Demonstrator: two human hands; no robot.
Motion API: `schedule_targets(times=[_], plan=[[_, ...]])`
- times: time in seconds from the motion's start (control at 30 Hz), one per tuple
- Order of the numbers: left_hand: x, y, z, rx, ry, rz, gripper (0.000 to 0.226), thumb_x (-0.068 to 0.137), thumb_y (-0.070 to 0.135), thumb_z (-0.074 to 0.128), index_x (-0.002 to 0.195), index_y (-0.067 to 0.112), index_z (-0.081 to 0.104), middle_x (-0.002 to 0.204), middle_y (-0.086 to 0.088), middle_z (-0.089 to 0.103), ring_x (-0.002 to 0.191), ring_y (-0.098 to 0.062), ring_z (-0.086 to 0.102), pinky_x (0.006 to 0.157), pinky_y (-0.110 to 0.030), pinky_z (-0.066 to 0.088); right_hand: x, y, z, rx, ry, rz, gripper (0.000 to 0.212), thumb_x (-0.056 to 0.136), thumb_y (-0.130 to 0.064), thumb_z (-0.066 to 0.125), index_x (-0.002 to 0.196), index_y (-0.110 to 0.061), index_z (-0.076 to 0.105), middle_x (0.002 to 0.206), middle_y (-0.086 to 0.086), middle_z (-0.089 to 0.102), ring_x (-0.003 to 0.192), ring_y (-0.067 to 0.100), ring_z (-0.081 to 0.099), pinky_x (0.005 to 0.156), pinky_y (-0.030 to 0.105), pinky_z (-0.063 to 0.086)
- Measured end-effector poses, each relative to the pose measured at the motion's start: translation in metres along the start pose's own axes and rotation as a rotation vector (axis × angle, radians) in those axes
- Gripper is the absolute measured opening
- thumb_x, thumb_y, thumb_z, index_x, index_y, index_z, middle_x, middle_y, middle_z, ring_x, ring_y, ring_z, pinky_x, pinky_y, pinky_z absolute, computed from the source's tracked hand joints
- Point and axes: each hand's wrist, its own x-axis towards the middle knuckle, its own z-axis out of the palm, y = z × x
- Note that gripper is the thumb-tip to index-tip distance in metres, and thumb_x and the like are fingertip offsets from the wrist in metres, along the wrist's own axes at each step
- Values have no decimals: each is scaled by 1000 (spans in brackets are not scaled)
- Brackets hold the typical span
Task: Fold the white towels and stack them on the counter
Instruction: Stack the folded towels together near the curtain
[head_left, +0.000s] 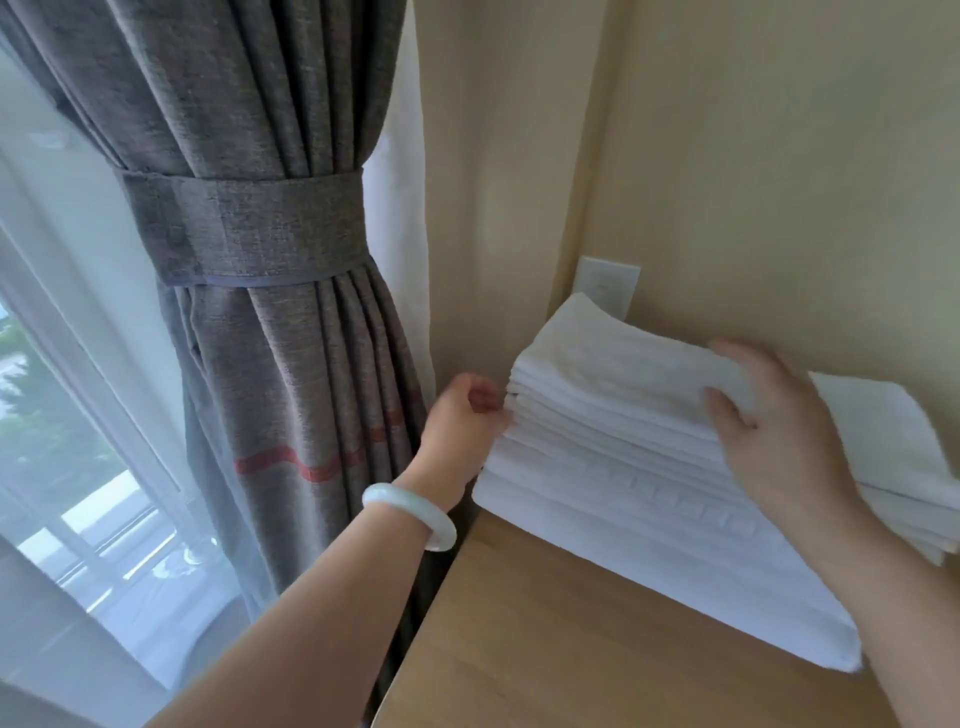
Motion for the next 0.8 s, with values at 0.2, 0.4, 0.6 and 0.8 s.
schedule_targets(times=[0.2,0.4,0.6,0.8], plan=[[22,7,13,87,-173,-320,36,90,2,64,124,-4,52,118,-22,63,95,-29,64,97,-46,53,-112,64,-37,783,331,1088,26,92,10,45,76,-8,51,77,14,50,60,18,54,38,15,46],[20,12,16,-43,-165,-384,32,91,10,66,119,-5,59,119,-21,63,107,-34,63,74,-37,61,-127,90,-36,1188,416,1231,4,94,-1,55,90,0,55,89,15,57,84,22,61,66,27,60],[16,17,14,-158,-163,-385,37,90,11,68,123,0,56,121,-19,63,106,-34,64,67,-38,61,-115,84,-57,1164,276,1144,26,89,-15,67,106,2,58,96,16,61,89,25,65,65,28,61],[7,17,19,-302,-140,-443,12,89,0,65,101,0,63,110,-18,65,100,-30,64,79,-37,59,-90,81,-76,911,192,1181,23,85,-15,72,98,1,61,89,13,57,81,24,60,75,34,58]])
